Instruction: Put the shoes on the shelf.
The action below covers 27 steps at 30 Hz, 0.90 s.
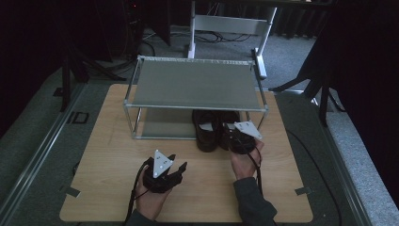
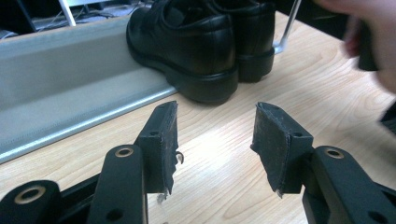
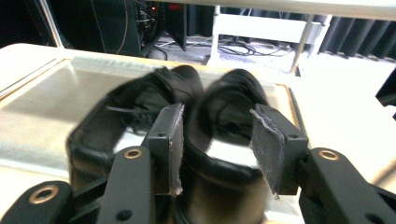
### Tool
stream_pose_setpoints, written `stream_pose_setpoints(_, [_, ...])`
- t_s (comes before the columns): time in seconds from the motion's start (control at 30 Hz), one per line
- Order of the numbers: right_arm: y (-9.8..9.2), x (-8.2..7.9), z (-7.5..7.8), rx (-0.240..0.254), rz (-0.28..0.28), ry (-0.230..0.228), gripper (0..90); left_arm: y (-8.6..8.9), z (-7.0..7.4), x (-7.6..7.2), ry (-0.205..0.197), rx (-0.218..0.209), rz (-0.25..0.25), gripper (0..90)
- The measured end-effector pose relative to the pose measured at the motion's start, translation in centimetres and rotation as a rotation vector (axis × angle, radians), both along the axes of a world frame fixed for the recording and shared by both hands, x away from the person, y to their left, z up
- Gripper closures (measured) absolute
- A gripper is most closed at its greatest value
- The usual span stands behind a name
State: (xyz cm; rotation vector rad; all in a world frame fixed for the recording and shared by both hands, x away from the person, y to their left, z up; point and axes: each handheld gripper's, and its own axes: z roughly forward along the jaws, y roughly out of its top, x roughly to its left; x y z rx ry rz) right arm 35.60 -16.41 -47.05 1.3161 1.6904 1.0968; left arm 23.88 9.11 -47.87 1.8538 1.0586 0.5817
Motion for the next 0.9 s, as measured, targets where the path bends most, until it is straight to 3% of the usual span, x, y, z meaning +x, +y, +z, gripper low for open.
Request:
stream_pose_setpoints(0.2, [-3.5, -1.0, -0.6, 0.046, -0.038, 0.042, 53.3, -0.8, -1.8, 2.3, 0.008, 0.026, -0.032, 50.0])
stream_pose_setpoints(0.3, [-4.7, -0.8, -1.3, 0.038, -0.071, 0.081, 54.9, -1.6, -2.6, 3.9, 0.027, 0.018, -0.041, 49.4])
stream_pose_setpoints(0.4, [-5.4, -0.7, -1.8, 0.029, -0.091, 0.1, 57.6, -2.7, -3.0, 5.2, 0.029, 0.025, -0.052, 49.1])
stream_pose_setpoints(0.63, [-6.1, 0.0, -3.7, -0.003, -0.112, 0.175, 57.2, -5.3, -4.2, 8.1, 0.033, 0.088, -0.077, 47.9])
stream_pose_setpoints(0.77, [-6.6, 0.6, -4.5, 0.004, -0.128, 0.211, 56.2, -6.3, -4.6, 9.6, 0.04, 0.089, -0.077, 48.3])
stream_pose_setpoints(0.9, [-6.9, 0.8, -5.1, 0.008, -0.136, 0.238, 55.4, -7.3, -4.7, 10.8, 0.032, 0.119, -0.06, 49.9])
